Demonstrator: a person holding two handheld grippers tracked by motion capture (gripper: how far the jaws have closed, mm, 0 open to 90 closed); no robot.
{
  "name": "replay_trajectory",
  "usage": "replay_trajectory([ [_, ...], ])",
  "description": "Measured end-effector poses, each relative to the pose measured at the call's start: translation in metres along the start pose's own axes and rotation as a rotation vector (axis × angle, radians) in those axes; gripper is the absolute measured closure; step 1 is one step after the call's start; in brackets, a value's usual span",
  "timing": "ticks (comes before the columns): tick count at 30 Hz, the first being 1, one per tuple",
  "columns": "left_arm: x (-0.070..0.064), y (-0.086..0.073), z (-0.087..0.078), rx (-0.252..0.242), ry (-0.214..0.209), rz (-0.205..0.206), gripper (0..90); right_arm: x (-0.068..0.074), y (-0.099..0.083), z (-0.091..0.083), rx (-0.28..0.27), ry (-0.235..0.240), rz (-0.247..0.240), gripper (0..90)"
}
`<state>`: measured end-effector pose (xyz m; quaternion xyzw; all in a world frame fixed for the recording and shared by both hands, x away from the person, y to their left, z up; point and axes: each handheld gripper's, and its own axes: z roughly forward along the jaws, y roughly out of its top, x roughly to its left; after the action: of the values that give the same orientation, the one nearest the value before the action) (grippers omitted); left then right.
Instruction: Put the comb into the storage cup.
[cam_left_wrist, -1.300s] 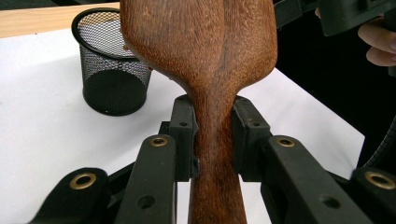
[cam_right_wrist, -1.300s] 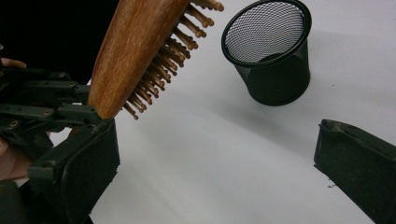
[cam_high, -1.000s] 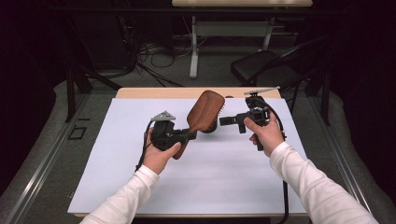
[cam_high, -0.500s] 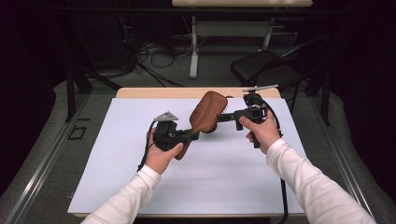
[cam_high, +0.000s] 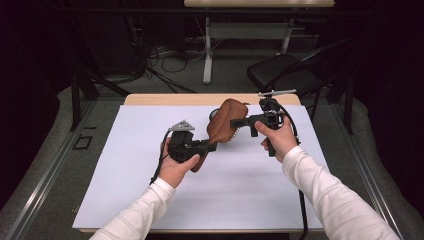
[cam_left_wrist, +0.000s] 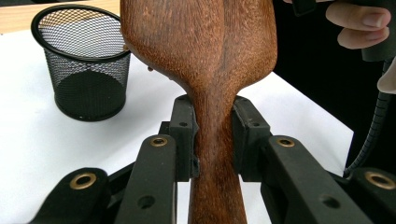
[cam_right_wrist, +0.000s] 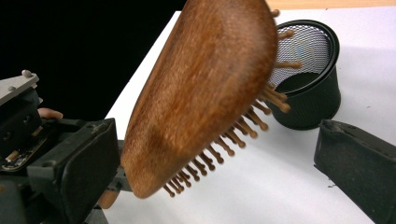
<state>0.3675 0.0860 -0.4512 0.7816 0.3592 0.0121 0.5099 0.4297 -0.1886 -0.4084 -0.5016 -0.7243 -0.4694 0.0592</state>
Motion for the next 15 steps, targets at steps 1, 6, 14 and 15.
replay_trajectory([
  [1,-0.0004,0.0000,0.0004,-0.001,-0.002,0.001,72.9,0.0003,0.0002,0.0006,0.004,-0.001,0.001,0.0],
  [6,-0.0025,-0.0001,0.0022,0.003,-0.007,0.006,72.9,0.0011,0.0008,0.0041,0.006,0.005,0.005,0.0],
  [14,-0.0059,-0.0007,0.0055,0.006,-0.017,0.010,72.9,-0.0008,0.0017,0.0088,-0.003,0.017,0.023,0.6],
  [15,-0.0062,-0.0008,0.0058,0.006,-0.018,0.011,72.9,-0.0008,0.0017,0.0088,-0.003,0.017,0.023,0.6],
])
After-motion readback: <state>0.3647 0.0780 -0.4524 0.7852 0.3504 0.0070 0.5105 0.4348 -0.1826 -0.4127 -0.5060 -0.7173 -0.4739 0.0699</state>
